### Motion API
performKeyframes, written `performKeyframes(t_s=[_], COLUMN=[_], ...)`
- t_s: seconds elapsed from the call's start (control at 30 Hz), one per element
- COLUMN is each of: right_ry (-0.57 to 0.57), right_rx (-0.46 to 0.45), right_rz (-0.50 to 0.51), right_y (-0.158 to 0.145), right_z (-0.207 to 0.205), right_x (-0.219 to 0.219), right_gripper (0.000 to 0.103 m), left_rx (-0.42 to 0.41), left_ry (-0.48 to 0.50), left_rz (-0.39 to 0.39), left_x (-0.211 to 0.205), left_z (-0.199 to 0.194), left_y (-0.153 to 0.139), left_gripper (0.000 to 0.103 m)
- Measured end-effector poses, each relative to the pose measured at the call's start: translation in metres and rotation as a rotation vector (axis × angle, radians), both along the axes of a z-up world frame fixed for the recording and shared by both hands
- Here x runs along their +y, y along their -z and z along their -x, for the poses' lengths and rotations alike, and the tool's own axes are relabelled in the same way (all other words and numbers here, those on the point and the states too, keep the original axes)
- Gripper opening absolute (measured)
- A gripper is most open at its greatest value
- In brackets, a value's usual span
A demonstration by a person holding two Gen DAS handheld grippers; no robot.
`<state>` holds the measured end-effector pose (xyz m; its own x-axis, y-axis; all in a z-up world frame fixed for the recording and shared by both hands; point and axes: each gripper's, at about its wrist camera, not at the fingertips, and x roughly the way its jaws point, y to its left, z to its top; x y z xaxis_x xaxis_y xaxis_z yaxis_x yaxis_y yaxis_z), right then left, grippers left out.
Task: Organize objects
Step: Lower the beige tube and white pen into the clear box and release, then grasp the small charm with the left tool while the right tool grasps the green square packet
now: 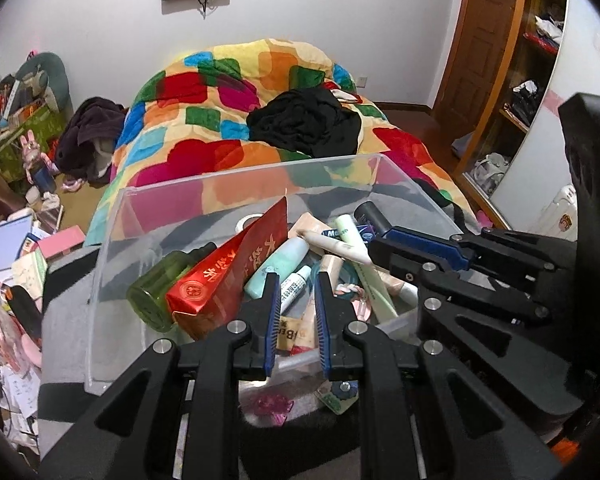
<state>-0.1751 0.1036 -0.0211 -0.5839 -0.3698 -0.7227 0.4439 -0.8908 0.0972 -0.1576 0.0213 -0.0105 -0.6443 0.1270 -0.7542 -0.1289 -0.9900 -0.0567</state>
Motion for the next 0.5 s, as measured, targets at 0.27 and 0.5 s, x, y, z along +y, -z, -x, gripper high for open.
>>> performKeyframes(t_s=[0.27, 0.5], right_ry=[-0.013, -0.055], right_rx=[0.035, 0.074], right_rz=[0.024, 0.043], right_y=[-0.018, -0.031], right_z=[-0.023, -0.053], right_x=[0.015, 0.017], right_gripper=[0.029, 0.047], left_rx=[0.063, 0.124], left_ry=[-0.021, -0.054], left_rz=[-0.022, -0.049], left_x=[-0.010, -0.033], left_z=[-0.023, -0.051], left_y=[-0.020, -0.038], left_gripper=[0.039, 0.061])
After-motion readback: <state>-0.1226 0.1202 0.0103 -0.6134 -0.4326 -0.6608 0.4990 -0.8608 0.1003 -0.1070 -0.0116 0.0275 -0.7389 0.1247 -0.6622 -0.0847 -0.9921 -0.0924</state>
